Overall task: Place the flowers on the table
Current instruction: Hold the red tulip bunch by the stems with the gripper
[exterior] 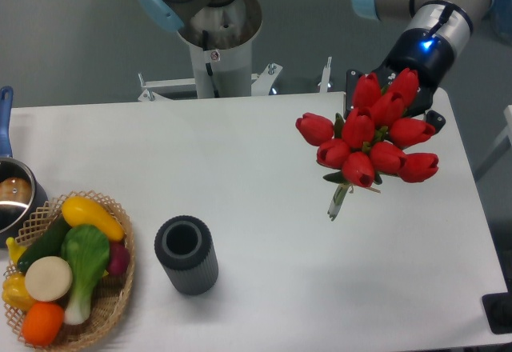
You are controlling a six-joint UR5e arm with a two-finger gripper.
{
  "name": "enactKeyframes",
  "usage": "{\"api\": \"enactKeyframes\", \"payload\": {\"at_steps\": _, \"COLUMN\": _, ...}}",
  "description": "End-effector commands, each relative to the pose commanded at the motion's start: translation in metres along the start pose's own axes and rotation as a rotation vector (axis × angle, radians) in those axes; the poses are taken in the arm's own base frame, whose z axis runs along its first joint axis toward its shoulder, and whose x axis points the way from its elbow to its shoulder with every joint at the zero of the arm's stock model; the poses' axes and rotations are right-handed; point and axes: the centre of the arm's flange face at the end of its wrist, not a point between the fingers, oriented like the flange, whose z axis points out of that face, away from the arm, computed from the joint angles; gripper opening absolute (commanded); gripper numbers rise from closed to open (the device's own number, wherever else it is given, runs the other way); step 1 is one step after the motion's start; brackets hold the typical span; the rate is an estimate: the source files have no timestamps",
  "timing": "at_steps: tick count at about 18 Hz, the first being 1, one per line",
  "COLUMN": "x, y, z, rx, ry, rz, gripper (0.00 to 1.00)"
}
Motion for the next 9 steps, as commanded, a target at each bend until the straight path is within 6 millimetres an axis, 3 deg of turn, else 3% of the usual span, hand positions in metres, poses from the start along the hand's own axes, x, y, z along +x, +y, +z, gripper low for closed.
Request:
{"api": "enactKeyframes", "payload": {"at_steps": 6, "x": 0.004, "y": -0.002, "z": -0.001, "rx": -0.001, "ry": -0.002, "rz": 0.000, "gripper": 0.31}}
{"api": "enactKeyframes", "payload": {"at_steps": 9, "x": 0.011, "y": -0.013, "z": -0.001, "rx": -0.005, "ry": -0.003, "rz": 0.012, "gripper": 0.31}}
